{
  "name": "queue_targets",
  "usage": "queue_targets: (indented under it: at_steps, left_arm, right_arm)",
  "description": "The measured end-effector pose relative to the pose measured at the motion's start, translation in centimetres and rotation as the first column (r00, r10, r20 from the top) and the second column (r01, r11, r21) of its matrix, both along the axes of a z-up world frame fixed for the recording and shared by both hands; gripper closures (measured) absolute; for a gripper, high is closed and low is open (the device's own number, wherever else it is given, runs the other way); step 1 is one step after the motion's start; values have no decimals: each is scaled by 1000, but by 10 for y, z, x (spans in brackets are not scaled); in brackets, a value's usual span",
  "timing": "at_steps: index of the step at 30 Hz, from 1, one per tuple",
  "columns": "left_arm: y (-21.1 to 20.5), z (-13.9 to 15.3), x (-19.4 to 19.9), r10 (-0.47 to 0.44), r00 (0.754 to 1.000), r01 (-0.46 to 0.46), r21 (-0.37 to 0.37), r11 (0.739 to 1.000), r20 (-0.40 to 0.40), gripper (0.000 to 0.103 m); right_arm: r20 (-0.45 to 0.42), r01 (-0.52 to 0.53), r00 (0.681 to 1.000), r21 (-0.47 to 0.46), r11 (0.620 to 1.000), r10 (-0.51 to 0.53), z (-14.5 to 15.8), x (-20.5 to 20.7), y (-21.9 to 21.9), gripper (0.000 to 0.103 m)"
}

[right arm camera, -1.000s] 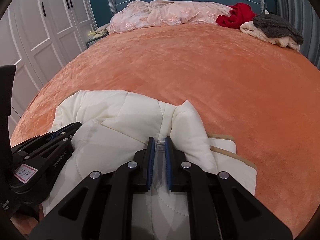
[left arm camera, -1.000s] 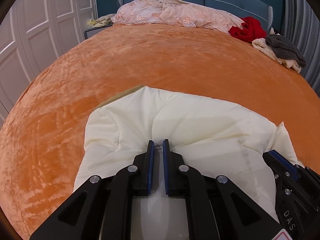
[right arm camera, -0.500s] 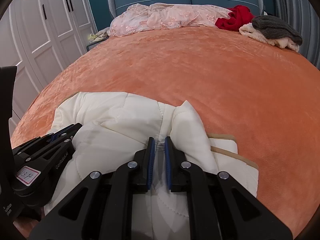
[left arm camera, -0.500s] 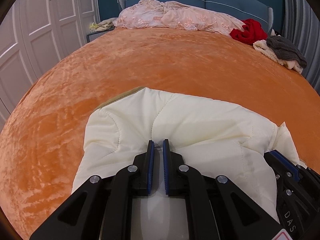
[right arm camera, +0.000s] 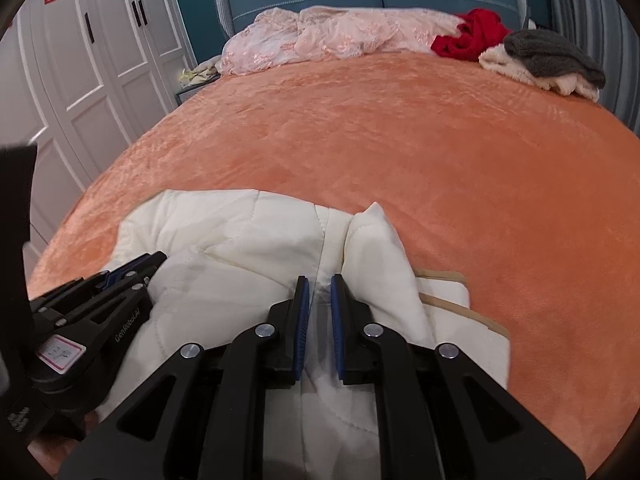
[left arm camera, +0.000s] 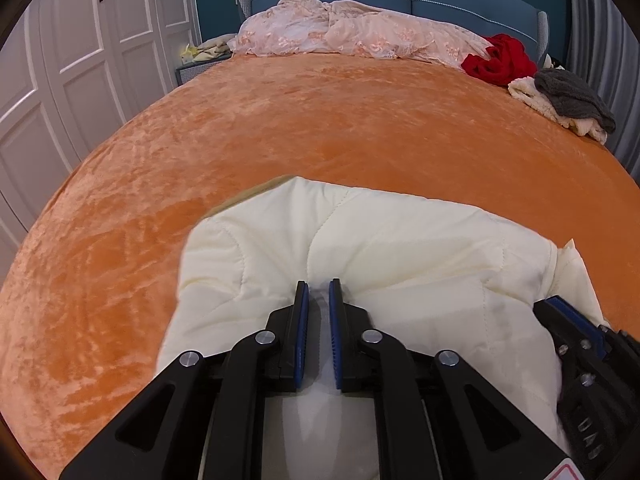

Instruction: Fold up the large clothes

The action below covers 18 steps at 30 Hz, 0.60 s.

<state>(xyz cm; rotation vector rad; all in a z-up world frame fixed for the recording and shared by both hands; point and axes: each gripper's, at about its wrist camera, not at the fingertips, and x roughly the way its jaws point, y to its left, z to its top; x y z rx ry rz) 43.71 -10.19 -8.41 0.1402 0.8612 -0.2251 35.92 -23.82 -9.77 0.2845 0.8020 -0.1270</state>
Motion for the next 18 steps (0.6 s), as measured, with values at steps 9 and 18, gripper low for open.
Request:
queue_targets:
  at_steps: [9, 18]
  left_arm:
    - [36, 43, -72, -66, 997, 63, -72, 995, -41, 85]
    - [32, 10, -96, -23, 1000, 24, -31, 999, 21, 85]
  right_arm:
    - [-80, -55, 995, 1, 998, 55, 38, -75, 4, 75]
    - [-114, -41, 993, -20, 999, 38, 2, -78, 17, 75]
